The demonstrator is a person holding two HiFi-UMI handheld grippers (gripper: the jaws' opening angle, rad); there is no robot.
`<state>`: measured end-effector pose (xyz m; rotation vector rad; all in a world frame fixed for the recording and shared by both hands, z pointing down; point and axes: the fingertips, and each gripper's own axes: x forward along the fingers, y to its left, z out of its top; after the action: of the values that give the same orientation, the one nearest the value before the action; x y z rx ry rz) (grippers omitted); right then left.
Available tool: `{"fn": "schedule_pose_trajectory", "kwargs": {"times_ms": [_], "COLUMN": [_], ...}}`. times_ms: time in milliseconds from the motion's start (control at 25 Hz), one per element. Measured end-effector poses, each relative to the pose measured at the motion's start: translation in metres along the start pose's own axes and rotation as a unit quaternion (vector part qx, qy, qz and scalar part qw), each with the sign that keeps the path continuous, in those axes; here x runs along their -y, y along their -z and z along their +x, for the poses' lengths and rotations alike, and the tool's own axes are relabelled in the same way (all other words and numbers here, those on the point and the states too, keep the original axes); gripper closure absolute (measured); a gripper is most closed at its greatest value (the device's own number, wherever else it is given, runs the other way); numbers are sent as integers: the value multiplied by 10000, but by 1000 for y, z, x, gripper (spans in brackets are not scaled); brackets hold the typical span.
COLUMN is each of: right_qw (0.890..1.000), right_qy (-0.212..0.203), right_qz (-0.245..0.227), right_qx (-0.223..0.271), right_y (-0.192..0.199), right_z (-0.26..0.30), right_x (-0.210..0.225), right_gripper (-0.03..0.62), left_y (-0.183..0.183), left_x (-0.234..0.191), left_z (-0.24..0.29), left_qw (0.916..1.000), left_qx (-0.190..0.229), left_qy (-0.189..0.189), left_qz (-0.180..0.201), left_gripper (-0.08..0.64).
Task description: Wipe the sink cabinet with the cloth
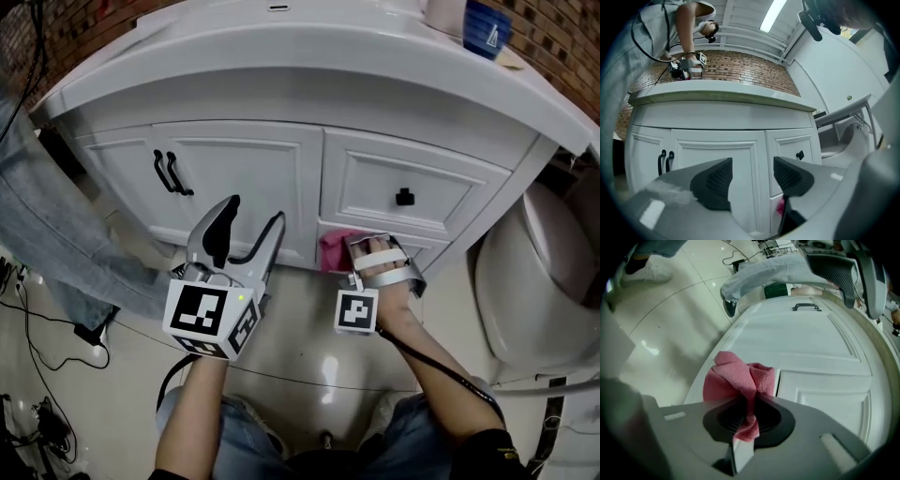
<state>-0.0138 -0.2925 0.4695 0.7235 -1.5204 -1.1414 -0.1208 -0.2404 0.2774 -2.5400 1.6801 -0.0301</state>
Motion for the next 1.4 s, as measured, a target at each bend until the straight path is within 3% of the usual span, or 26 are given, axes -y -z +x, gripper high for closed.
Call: {"fn": "schedule_pose_trajectory", "kwargs": {"times_ms": [200,360,560,680,800,960,1080,1240,1400], "right_qw": [9949,9778,9704,9715,9792,9936,9951,9936,9918], "right_qy": [-402,-821,-746,-726,-715,-755,-850,-1058,-1255], "right_qz": [81,241,352,812,1089,759,492,-27,-14], "right_qx": [-925,-1911,-2270,-2105,-1552,-346,129,391,242], "right_y": [92,176,211,199,163,82,29,-25,-25], "right_z": [-25,-53,-64,-61,-52,-31,-12,9,21], "right_x": [-15,-32,-40,-38,-27,-13,-12,-23,-32], "right_gripper": [549,549,549,549,549,548,549,549,549], "left_y": [0,-3,-6,-3,1,1,3,7,8], "left_x": [19,22,18,23,26,23,24,19,7], "left_z": [10,10,11,15,19,21,19,10,3], "left_qw": [9998,9998,9998,9998,9998,9999,9999,9996,9995], "left_qx": [-21,28,74,53,5,-10,-60,-187,-227], "left_qy": [155,179,154,187,216,162,154,73,-46], "left_qz": [91,60,-70,-78,-55,-59,17,189,224], "left_gripper": [284,284,284,284,284,284,284,284,284]}}
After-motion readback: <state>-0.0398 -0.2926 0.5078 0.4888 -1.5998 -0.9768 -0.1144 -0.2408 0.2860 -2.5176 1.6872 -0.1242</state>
